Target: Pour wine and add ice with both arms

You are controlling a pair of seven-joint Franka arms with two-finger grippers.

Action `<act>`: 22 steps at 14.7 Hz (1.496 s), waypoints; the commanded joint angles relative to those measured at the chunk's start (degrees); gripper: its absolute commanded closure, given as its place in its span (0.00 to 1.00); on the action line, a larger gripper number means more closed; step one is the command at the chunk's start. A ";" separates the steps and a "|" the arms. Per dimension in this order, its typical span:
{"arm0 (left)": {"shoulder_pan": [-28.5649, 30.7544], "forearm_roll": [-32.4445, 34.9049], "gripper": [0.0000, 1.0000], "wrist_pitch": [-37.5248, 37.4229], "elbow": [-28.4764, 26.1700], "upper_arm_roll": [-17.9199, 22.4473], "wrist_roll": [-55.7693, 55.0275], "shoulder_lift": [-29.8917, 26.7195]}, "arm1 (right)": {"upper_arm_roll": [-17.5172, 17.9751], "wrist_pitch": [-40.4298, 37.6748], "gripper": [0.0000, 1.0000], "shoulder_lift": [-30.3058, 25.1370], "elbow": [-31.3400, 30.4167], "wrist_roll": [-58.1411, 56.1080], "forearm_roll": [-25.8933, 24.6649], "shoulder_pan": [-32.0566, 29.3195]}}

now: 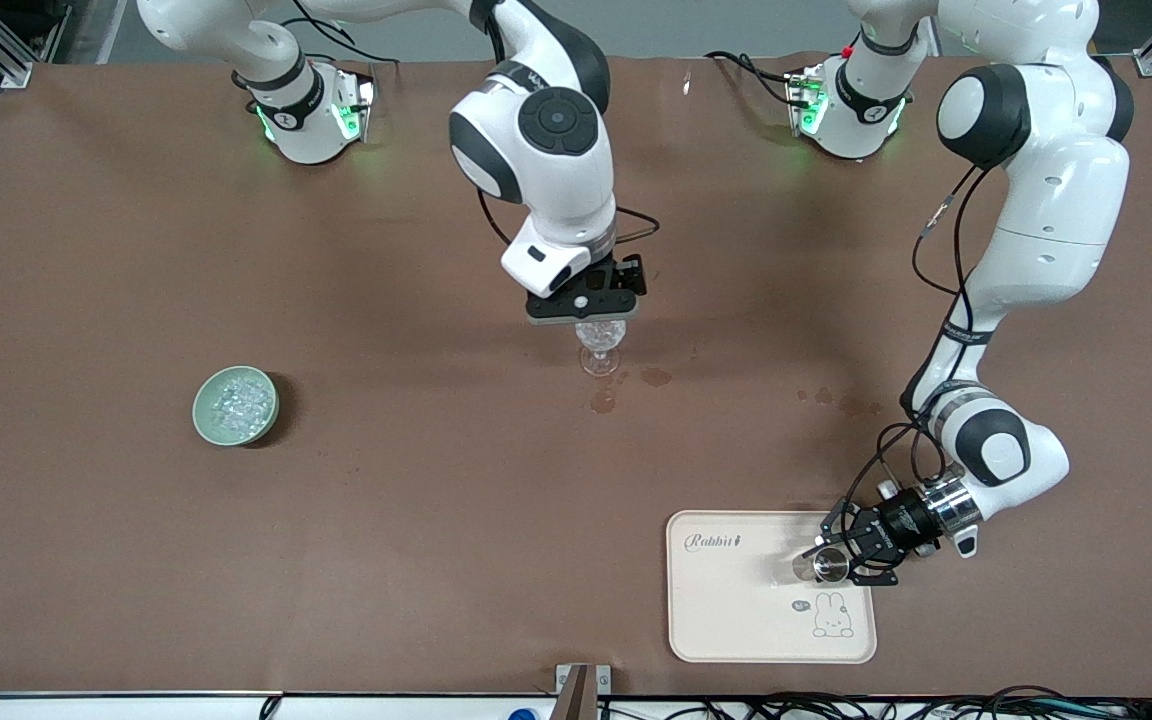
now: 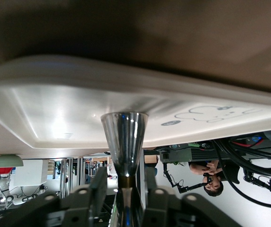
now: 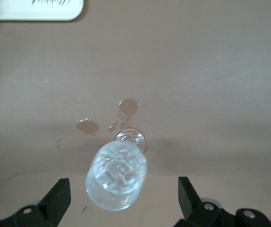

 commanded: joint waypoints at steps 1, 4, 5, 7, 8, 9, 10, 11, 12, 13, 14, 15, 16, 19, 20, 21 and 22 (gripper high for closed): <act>-0.28 -0.50 0.24 0.10 0.60 0.47 0.11 -0.55 | -0.46 -5.15 0.00 -5.26 -1.45 0.53 -1.66 -3.60; -0.01 6.50 0.00 0.10 0.60 0.65 0.12 -2.82 | -0.90 -6.73 0.00 -8.25 -2.15 0.44 -3.86 -8.42; 0.60 11.23 0.00 0.10 0.51 0.65 0.03 -3.96 | -0.90 -7.61 0.00 -9.48 -2.42 0.26 -4.04 -10.18; 1.39 21.07 0.00 -0.34 -0.45 0.65 -0.23 -6.95 | -0.90 -8.23 0.00 -11.94 -4.08 -2.00 -4.04 -14.14; 1.31 26.60 0.00 -0.43 -0.72 0.65 -1.11 -8.53 | -0.90 -8.76 0.00 -13.95 -5.74 -4.72 -4.04 -16.68; 1.31 33.01 0.00 -1.13 -0.89 0.65 -3.29 -10.02 | -0.90 -9.02 0.00 -15.89 -7.59 -7.18 -4.04 -19.49; 1.31 38.91 0.00 -2.87 -0.81 0.74 -4.97 -11.43 | -0.82 -8.94 0.00 -18.17 -10.04 -9.73 -4.04 -21.78; 1.39 44.88 0.00 -4.72 -0.63 0.65 -5.33 -12.93 | -0.82 -8.50 0.00 -20.89 -13.20 -12.63 -4.04 -25.11; 1.31 50.94 0.00 -6.65 -0.63 0.65 -5.33 -15.03 | -0.82 -8.41 0.00 -23.01 -15.49 -14.92 -4.04 -27.49; 1.22 55.62 0.00 -8.50 -0.63 0.56 -5.25 -16.96 | -0.82 -8.41 0.00 -25.03 -17.43 -16.86 -4.04 -29.43; 1.22 59.58 0.00 -11.04 -0.46 0.48 -5.16 -18.98 | -0.82 -8.41 0.00 -26.96 -19.36 -18.96 -4.04 -31.54; 1.22 63.27 0.00 -13.24 -0.46 0.13 -4.90 -21.27 | -0.90 -8.41 0.00 -28.81 -21.12 -21.16 -4.04 -33.21; 0.87 66.36 0.00 -14.74 -0.46 -0.05 -3.76 -23.55 | -0.90 -8.50 0.00 -31.09 -22.79 -23.79 -4.04 -35.40; -0.97 73.22 0.00 -20.80 -0.54 -0.05 4.83 -30.67 | -0.82 -10.94 0.00 -35.50 -24.30 -33.99 -3.95 -41.47; -1.24 75.77 0.00 -22.73 -0.63 -0.05 7.38 -32.87 | -0.82 -12.44 0.00 -36.20 -24.04 -34.80 -3.87 -42.53; -1.50 78.05 0.00 -25.10 -0.63 -0.14 10.63 -35.07 | -0.82 -14.19 0.00 -37.17 -23.61 -34.89 -3.87 -42.63; -1.85 80.08 0.00 -27.04 -0.63 -0.23 13.88 -36.74 | -0.82 -16.04 0.00 -37.44 -22.12 -35.33 -3.95 -42.63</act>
